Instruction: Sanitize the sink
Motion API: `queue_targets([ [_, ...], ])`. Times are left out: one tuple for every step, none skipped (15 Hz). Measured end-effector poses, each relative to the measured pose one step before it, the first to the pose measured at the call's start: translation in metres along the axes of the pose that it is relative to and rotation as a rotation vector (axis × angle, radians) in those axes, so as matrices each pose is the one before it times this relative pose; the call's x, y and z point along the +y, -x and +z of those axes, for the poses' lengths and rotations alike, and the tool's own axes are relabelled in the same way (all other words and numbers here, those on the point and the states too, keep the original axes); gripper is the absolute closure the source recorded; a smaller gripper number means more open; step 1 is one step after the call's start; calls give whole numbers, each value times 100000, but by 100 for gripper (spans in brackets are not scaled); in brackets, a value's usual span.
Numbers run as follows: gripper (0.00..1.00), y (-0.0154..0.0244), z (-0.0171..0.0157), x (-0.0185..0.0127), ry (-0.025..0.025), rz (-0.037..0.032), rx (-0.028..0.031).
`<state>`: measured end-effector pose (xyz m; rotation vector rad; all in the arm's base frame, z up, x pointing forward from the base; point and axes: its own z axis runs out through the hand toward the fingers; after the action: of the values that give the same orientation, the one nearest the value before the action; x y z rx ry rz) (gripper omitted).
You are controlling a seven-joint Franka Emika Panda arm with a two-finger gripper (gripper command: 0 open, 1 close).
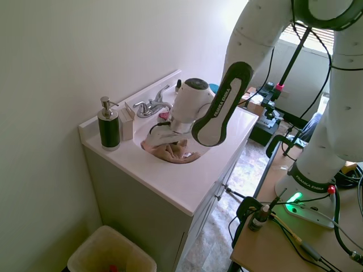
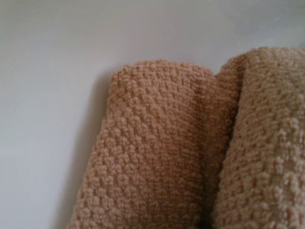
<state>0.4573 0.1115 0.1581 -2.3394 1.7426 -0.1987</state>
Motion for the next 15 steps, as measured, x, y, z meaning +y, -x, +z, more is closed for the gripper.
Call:
queue_targets([
  [100, 607, -787, -224, -526, 2341, -1461],
  [100, 529, -809, -238, -350, 1964, -1448],
  [100, 533, -909, -216, -317, 1558, -1475],
  [100, 528, -925, -75, -589, 996, -1453],
  [100, 517, -936, 130, -943, 439, -1340],
  [100, 489, -933, 288, -1178, -88, -1221],
  [100, 540, -900, 371, -1263, -938, -1122],
  [100, 823, -949, 292, -1276, -1802, -1214],
  [100, 1749, -786, 291, 74, -3206, -2655],
  [100, 2463, -193, 646, 2634, -4150, -4664],
  [0, 1960, 113, 698, 2635, -4743, -4510],
  [0, 1210, 81, 688, 3031, -5375, -4352],
  [0, 230, -131, 863, 3100, -5789, -2963],
  [0, -239, -297, 930, 2874, -5351, -1509],
  [0, -153, -429, 773, 2595, -5484, -706],
])
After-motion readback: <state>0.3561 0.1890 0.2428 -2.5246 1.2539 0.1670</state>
